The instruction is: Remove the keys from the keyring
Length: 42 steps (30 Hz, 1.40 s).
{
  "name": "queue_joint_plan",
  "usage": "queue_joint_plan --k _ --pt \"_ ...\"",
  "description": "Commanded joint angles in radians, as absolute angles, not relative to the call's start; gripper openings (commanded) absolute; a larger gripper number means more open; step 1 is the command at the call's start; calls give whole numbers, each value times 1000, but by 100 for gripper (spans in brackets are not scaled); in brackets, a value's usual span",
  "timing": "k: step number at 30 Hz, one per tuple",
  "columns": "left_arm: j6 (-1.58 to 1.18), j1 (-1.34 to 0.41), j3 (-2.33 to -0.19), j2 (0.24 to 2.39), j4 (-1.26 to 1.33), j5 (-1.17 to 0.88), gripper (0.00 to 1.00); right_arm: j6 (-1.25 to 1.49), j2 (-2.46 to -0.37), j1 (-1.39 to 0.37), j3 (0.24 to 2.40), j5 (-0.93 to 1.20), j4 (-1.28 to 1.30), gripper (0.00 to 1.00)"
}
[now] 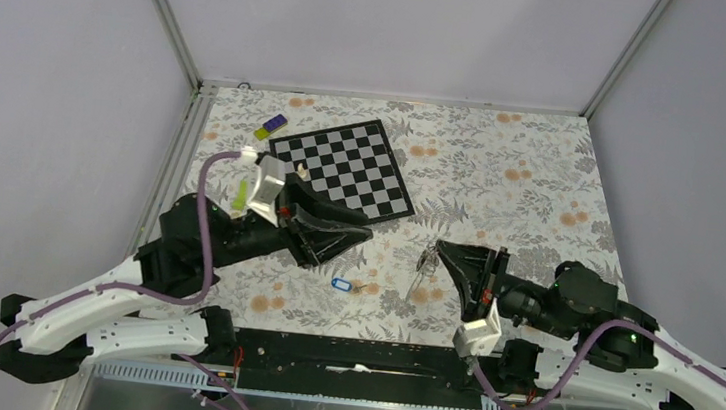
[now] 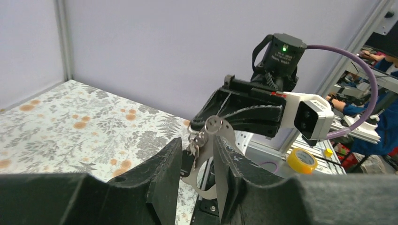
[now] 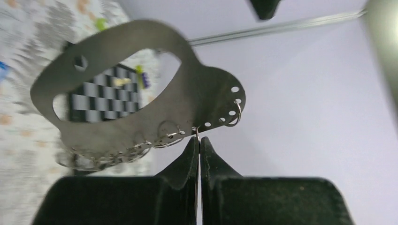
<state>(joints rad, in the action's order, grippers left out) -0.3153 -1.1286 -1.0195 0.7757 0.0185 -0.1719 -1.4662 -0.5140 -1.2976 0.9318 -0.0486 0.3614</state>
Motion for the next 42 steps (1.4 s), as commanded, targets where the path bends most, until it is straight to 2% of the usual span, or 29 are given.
queue_joint_plan --k 1,4,7,13,19,27,30,34,38,42 --pt "-285 -1125 -1028 723 -34 -63 36 -991 -584 -1298 988 -122 451 0" --pt "-287 -1124 -1028 713 -65 -34 36 -788 -653 -1298 1019 -190 533 0" --pt "-292 -1124 -1020 705 -82 -18 36 -532 -782 -1298 1122 -347 655 0" --pt "-300 -1124 -1007 705 -110 -3 35 -278 -1032 -1298 1271 -456 931 0" --pt "-307 -1124 -1015 690 -189 60 33 -29 -1167 -1294 1376 -366 1090 0" --pt "-322 -1124 -943 585 -200 125 35 88 -1083 -1290 1331 -198 1018 0" --pt "-322 -1125 -904 568 -159 68 44 56 -1034 -1290 1316 -130 967 0" --pt "-288 -1124 -881 609 -108 -47 68 5 -970 -1291 1278 -27 871 0" --pt "-252 -1124 -933 720 -142 -115 76 -56 -933 -1291 1265 -18 796 0" --pt "-231 -1124 -996 840 -176 -184 78 -82 -908 -1291 1247 -17 740 0"
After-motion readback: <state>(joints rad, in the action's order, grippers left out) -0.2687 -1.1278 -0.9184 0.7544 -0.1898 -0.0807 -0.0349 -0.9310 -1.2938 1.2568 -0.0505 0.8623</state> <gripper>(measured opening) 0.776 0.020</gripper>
